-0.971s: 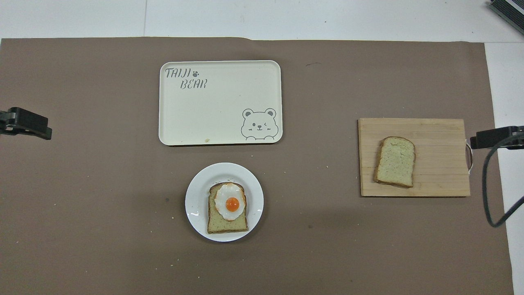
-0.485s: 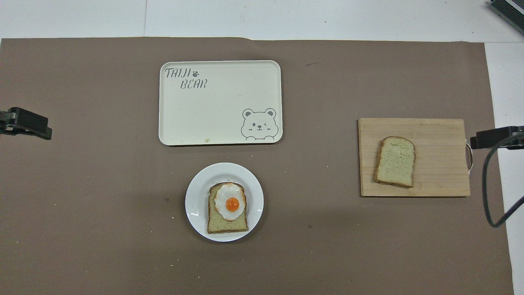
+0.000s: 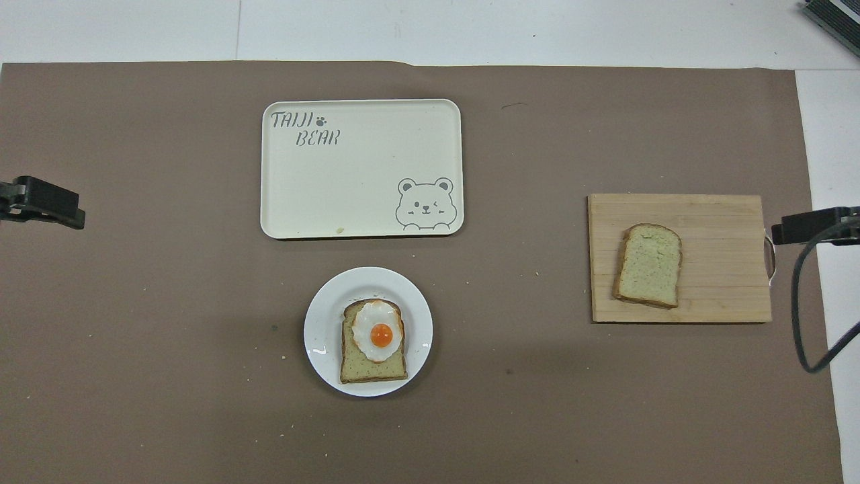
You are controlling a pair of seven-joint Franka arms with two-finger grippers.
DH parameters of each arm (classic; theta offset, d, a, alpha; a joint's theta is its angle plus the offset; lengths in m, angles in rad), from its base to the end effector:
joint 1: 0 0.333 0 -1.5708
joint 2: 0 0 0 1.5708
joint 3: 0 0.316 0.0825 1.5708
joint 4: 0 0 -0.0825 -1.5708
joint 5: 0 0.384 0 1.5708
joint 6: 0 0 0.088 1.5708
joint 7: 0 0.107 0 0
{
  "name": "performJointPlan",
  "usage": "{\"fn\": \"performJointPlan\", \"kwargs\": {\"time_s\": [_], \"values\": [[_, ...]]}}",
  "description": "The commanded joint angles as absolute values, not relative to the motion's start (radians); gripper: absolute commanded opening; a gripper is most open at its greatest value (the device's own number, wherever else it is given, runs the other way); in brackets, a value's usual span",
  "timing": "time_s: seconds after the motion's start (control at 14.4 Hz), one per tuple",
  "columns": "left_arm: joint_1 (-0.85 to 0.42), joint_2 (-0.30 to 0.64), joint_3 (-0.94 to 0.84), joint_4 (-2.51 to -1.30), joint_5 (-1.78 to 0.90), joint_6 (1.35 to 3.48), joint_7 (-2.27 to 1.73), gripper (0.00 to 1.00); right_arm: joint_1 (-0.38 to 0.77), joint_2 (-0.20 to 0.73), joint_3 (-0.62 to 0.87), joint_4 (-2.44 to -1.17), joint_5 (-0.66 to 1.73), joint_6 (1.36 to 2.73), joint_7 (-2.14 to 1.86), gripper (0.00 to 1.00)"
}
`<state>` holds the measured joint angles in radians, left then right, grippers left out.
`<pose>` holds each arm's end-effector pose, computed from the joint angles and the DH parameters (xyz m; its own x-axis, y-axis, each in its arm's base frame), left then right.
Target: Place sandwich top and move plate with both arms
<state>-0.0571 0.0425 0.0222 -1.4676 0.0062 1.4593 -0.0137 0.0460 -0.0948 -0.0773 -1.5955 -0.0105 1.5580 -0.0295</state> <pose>0.5563 -0.0190 0.6395 0.9985 -0.0204 -0.0507 -0.0209 -0.9998 -0.0078 0.5232 -0.0197 0.6626 0.9984 -0.0020 0.0569 -0.0022 -1.0000 0.0048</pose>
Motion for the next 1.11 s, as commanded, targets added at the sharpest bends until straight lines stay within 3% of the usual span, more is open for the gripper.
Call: {"fn": "performJointPlan", "kwargs": {"time_s": [0.0, 1.04], "values": [[-0.048, 0.034, 0.021, -1.471, -0.008, 1.448, -0.005, 1.0, 0.037, -0.109, -0.072, -1.606, 0.003, 1.563, -0.054, 1.0], [-0.048, 0.034, 0.021, -1.471, -0.008, 1.448, -0.005, 1.0, 0.04, -0.094, -0.072, -1.657, 0.006, 1.64, -0.051, 1.0]]}}
